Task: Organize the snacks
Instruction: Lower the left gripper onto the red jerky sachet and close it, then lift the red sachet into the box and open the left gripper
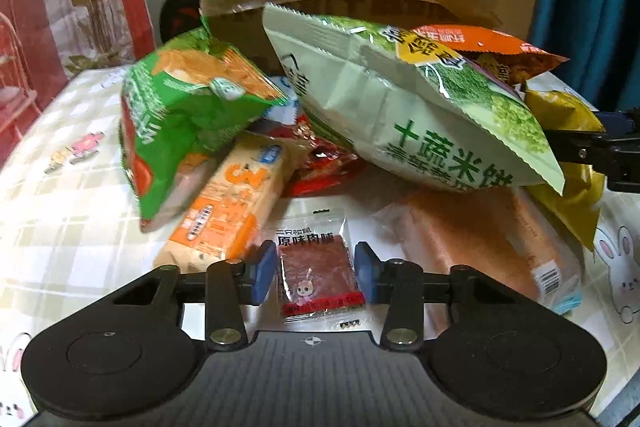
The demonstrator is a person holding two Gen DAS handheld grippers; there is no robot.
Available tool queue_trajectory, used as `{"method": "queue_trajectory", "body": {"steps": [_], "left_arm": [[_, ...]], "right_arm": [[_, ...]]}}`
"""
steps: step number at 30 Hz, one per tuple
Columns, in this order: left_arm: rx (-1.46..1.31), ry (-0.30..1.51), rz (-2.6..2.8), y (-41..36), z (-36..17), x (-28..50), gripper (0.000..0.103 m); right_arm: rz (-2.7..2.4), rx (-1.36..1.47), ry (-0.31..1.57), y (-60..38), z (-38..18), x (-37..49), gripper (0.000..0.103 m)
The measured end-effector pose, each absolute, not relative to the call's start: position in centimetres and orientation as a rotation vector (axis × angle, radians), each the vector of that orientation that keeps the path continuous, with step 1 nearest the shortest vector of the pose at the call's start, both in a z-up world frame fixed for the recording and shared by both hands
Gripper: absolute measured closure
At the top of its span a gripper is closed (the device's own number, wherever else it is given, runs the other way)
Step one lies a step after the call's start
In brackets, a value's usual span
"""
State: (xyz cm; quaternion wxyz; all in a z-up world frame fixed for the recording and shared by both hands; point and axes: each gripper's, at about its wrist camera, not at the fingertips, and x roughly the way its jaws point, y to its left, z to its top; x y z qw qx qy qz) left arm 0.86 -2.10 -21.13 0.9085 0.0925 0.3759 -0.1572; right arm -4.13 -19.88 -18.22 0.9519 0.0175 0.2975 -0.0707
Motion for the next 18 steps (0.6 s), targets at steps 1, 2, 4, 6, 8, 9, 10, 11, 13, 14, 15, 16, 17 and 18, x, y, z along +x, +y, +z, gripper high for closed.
{"method": "queue_trajectory", "body": {"steps": [1,2,4,6,8,9,10,11,13,14,15,16,17,18], "left_arm": [[0.194,0.771,-0.321,-2.0,-21.1,0.8,0.059],[0.196,0.768,-0.318,-1.8,-20.8,0.6,0.060],[0.195,0.762,-0.311,-1.7,-20.7,0.3,0.060],[0.191,0.747,-0.308,-1.6,-20.4,0.2,0.060],[0.191,0.722,-0.303,-1.6,-19.9,-0.2,0.060],[0.190,0.713,-0.300,-1.6,-19.7,-0.3,0.060],[0.189,0.708,-0.296,-1.6,-19.7,-0.3,0.060],[0.185,0.704,-0.291,-1.5,-19.5,-0.4,0.060],[0.178,0.701,-0.279,-1.3,-19.3,-0.5,0.060],[0.173,0.700,-0.272,-1.1,-19.1,-0.5,0.060],[0.168,0.697,-0.264,-0.9,-19.0,-0.5,0.060],[0.164,0.693,-0.256,-0.8,-18.9,-0.4,0.060],[0.157,0.686,-0.249,-0.6,-18.7,-0.5,0.060],[0.151,0.679,-0.245,-0.4,-18.5,-0.6,0.060]], "right_arm": [[-0.146,0.036,0.605,-19.9,-18.2,-4.2,0.041],[-0.148,0.036,0.605,-19.9,-18.2,-4.2,0.041],[-0.153,0.040,0.605,-20.0,-18.2,-4.4,0.041],[-0.161,0.044,0.604,-20.1,-18.1,-4.5,0.041],[-0.169,0.046,0.605,-20.1,-18.1,-4.6,0.041],[-0.173,0.047,0.605,-20.2,-18.0,-4.6,0.041],[-0.177,0.049,0.605,-20.2,-18.0,-4.7,0.041],[-0.181,0.052,0.605,-20.3,-18.0,-4.8,0.042],[-0.190,0.058,0.604,-20.5,-17.9,-4.9,0.042],[-0.196,0.060,0.602,-20.5,-17.9,-5.0,0.042],[-0.201,0.062,0.598,-20.6,-17.8,-5.1,0.042],[-0.206,0.065,0.592,-20.7,-17.7,-5.3,0.042],[-0.212,0.068,0.586,-20.8,-17.6,-5.4,0.042],[-0.219,0.070,0.578,-20.9,-17.4,-5.6,0.042]]}}
